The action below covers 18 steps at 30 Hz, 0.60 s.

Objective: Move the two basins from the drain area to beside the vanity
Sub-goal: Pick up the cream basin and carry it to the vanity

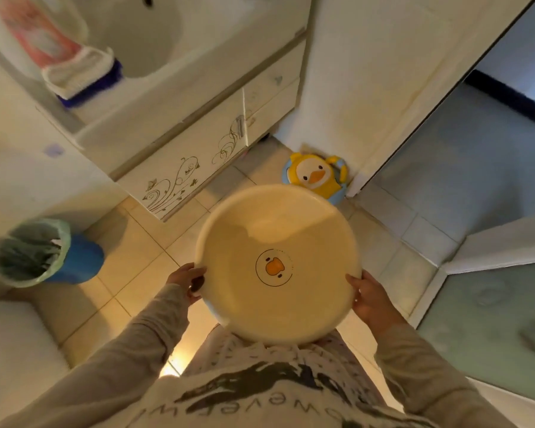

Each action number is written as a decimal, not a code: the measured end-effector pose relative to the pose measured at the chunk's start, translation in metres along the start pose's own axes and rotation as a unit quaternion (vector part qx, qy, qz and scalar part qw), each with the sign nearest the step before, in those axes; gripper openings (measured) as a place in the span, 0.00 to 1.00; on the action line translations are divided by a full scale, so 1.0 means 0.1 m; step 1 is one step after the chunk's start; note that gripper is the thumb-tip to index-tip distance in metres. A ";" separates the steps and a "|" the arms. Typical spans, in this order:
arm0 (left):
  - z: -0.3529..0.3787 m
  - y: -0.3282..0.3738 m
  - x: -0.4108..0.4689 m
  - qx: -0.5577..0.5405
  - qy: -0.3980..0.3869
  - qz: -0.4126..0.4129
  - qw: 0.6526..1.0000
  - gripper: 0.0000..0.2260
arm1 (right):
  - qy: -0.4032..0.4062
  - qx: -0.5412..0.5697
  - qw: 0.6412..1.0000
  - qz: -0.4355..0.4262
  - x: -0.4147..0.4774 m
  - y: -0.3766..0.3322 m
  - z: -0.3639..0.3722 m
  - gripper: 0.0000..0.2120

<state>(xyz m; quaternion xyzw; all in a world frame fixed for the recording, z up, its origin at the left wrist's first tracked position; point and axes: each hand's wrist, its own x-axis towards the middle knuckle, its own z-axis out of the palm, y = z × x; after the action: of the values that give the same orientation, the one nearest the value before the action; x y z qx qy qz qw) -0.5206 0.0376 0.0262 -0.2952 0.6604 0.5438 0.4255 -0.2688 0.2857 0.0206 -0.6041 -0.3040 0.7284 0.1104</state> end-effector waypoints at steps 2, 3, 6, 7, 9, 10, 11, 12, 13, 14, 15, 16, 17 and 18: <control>0.06 0.07 0.07 -0.025 0.017 -0.001 1.000 0.17 | -0.022 -0.027 0.999 0.011 0.23 -0.22 0.15 0.20; 0.11 0.10 0.10 -0.039 0.027 -0.003 0.999 0.14 | -0.035 -0.042 0.998 0.016 0.34 -0.34 0.22 0.20; 0.28 0.18 0.17 -0.072 0.050 -0.013 0.996 0.06 | -0.072 -0.094 0.993 0.027 0.73 -0.73 0.45 0.20; 0.34 0.17 0.17 -0.085 0.063 -0.017 0.994 0.06 | -0.082 -0.115 0.990 0.026 0.86 -0.86 0.52 0.19; 0.50 0.16 0.18 -0.119 0.083 -0.028 0.989 0.09 | -0.103 -0.151 0.983 0.027 1.09 -1.14 0.66 0.18; 0.60 0.16 0.18 -0.137 0.091 -0.033 0.986 0.11 | -0.114 -0.168 0.979 0.026 1.19 -1.28 0.73 0.17; 0.69 0.15 0.19 -0.154 0.101 -0.038 0.982 0.13 | -0.128 -0.189 0.973 0.023 1.30 -1.41 0.79 0.17; 0.79 0.14 0.19 -0.168 0.113 -0.041 0.978 0.15 | -0.144 -0.211 0.967 0.021 1.41 -1.54 0.85 0.18; 0.89 0.13 0.18 -0.178 0.122 -0.043 0.976 0.17 | -0.156 -0.229 0.960 0.023 1.50 -1.66 0.91 0.20; 0.98 0.12 0.17 -0.186 0.133 -0.046 0.972 0.19 | -0.164 -0.246 0.955 0.028 1.60 -1.77 0.96 0.21; 1.06 0.11 0.16 -0.198 0.146 -0.050 0.968 0.21 | -0.172 -0.264 0.949 0.033 1.71 -1.88 1.01 0.22; 1.14 0.10 0.15 -0.212 0.159 -0.054 0.963 0.22 | -0.187 -0.282 0.940 0.038 1.80 -1.98 1.05 0.22; 1.22 0.08 0.14 -0.227 0.168 -0.057 0.958 0.23 | -0.203 -0.300 0.931 0.042 1.87 -2.07 1.10 0.22; 1.29 0.06 0.11 -0.239 0.173 -0.059 0.954 0.22 | -0.214 -0.317 0.923 0.047 1.92 -2.15 1.16 0.22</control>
<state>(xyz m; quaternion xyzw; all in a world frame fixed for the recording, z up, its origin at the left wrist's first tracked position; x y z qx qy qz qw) -0.5003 0.1649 0.0131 -0.5160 0.5562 0.6001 0.2535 -0.4698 0.5213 -0.0019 -0.4508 -0.5065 0.7102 -0.1894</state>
